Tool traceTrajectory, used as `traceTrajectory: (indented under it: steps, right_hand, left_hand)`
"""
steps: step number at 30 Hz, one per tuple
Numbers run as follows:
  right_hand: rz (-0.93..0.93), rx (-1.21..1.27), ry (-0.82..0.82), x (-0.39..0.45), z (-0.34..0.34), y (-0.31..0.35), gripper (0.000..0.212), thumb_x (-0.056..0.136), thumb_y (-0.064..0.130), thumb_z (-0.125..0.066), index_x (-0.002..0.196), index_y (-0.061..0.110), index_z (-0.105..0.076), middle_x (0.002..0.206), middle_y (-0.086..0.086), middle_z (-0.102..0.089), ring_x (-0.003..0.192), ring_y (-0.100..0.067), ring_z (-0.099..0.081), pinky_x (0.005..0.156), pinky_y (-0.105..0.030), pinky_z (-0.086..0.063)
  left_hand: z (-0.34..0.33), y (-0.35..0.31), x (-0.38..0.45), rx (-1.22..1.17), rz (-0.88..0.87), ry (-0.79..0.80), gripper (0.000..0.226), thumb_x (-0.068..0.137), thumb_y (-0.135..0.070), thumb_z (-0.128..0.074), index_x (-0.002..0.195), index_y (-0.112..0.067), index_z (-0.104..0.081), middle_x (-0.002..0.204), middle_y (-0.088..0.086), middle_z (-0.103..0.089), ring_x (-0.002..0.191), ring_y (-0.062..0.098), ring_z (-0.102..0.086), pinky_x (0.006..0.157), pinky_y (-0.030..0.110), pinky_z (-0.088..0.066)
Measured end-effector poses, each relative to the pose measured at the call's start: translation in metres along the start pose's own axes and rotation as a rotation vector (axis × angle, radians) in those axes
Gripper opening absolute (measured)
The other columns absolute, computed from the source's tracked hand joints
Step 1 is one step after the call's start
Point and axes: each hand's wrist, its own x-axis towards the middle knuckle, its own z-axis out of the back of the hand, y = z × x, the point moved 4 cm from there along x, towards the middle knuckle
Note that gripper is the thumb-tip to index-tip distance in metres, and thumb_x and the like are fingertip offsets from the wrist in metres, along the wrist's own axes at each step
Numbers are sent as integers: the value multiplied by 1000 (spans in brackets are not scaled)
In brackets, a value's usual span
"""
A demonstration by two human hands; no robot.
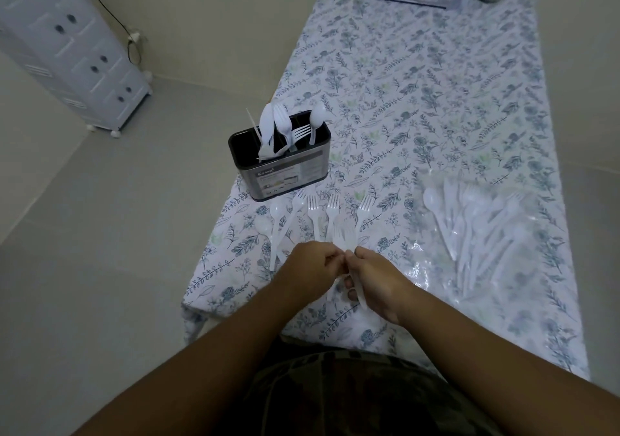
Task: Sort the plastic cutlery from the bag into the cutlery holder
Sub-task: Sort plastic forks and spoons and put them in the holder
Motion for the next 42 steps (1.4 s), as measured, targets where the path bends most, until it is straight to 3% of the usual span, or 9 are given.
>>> traceTrajectory:
  steps: [4, 8, 15, 23, 26, 29, 33, 37, 42]
  right_hand:
    - [-27, 77, -40, 1, 12, -2, 27, 109, 21, -42, 111, 4, -64, 85, -9, -62, 61, -15, -49, 55, -29, -40]
    - [-36, 73, -17, 0, 15, -6, 22, 108, 18, -45, 111, 3, -61, 92, -13, -64, 67, -17, -55, 56, -29, -45]
    - [-57, 165, 0, -1, 21, -3, 13, 106, 19, -52, 104, 7, -56, 92, -16, -67, 70, -25, -65, 60, -37, -54]
    - [-107, 172, -4, 2, 8, -3, 42, 108, 38, -36, 113, 7, -66, 83, -10, -66, 53, -17, -47, 50, -30, -39]
    - [-121, 201, -5, 2, 9, -3, 44, 109, 37, -35, 116, 7, -67, 76, -7, -64, 51, -16, -45, 50, -29, -35]
    - [-137, 237, -3, 2, 11, -5, 40, 109, 30, -36, 119, 7, -68, 69, -2, -57, 54, -15, -43, 52, -30, -33]
    - [-98, 223, -33, 3, 15, -8, 31, 109, 21, -40, 120, 4, -64, 70, -3, -52, 55, -13, -43, 52, -28, -36]
    - [-48, 322, -14, 1, 13, -7, 22, 108, 11, -44, 113, -1, -62, 72, -8, -54, 57, -16, -48, 57, -29, -46]
    - [-28, 326, -50, 5, 15, -5, 21, 107, 11, -48, 108, -2, -64, 82, -14, -62, 69, -22, -62, 67, -37, -57]
  left_hand:
    - [6, 1, 13, 15, 74, -101, 20, 96, -26, -60, 90, -12, -72, 80, 1, -71, 71, 12, -63, 68, 25, -51]
    - [0, 2, 20, -398, 370, -59, 25, 94, -32, -65, 83, -10, -70, 75, 7, -73, 63, 15, -64, 65, 30, -54]
    - [-3, 2, 24, -589, 366, -12, 12, 99, -19, -60, 93, -15, -70, 80, 4, -71, 65, 8, -64, 66, 25, -54]
    - [-4, 5, 26, -378, 173, -165, 14, 91, -22, -70, 97, -11, -77, 70, -3, -74, 62, 3, -68, 68, 21, -57]
    - [-2, 4, 28, -298, 97, -146, 16, 90, -23, -72, 100, -13, -78, 73, -10, -73, 65, -6, -67, 67, 10, -51]
    - [3, 10, 30, -210, 112, -198, 17, 94, -25, -67, 103, -14, -77, 80, -7, -72, 72, -1, -65, 68, 14, -49]
    - [11, 23, 32, -100, 197, -337, 20, 88, -25, -72, 99, -16, -59, 83, -6, -56, 72, 1, -51, 60, 14, -39]
    - [10, 26, 42, 9, 232, -268, 27, 84, -22, -73, 98, -16, -51, 83, 1, -58, 74, 16, -58, 63, 29, -49]
    - [16, 26, 42, 60, 253, -227, 18, 80, -12, -66, 93, -16, -54, 79, 1, -61, 73, 19, -62, 64, 38, -56]
